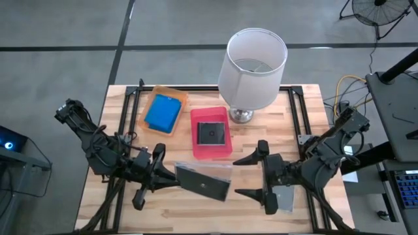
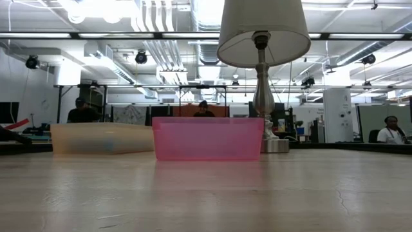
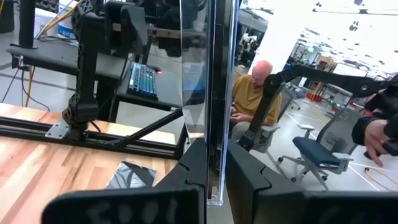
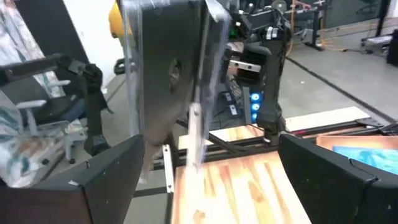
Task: Pick & place jewel cases by type
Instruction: Put the left black cd case into the pink bin
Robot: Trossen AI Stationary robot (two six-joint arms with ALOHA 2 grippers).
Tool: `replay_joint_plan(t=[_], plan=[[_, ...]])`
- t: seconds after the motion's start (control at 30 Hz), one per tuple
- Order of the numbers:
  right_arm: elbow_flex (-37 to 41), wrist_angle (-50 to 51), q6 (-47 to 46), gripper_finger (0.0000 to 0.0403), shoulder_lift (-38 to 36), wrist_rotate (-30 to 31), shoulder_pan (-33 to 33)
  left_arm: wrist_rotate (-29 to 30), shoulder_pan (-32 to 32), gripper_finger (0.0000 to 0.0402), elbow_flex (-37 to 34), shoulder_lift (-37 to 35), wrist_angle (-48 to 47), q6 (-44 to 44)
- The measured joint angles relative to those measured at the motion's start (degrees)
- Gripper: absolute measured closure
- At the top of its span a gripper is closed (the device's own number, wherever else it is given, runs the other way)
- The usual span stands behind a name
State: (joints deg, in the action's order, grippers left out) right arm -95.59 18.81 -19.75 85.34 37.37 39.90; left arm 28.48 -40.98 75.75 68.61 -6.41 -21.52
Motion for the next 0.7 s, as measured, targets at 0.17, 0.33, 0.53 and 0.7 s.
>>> replay_joint_plan(t=[0.17, 0.33, 0.53, 0.7], plan=[[0.0, -1.5, -0.4, 0.0041, 0.0, -1.2, -0.1, -1.3, 1.5, 0.0394, 0.0, 0.2, 0.0, 0.0], [0.0, -1.6, -1.0, 0.0041, 0.0, -1.5, -0.3, -2.0, 2.5, 0.0394, 0.0, 0.2, 0.0, -0.1], [0.0, -1.6, -1.3, 0.0041, 0.0, -1.5, -0.6, -2.5, 2.9, 0.0394, 0.0, 0.2, 0.0, -0.1], [0.0, -1.9, -2.0, 0.0041, 0.0, -1.6, -1.0, -2.5, 3.4, 0.0394, 0.0, 0.2, 0.0, -0.1]])
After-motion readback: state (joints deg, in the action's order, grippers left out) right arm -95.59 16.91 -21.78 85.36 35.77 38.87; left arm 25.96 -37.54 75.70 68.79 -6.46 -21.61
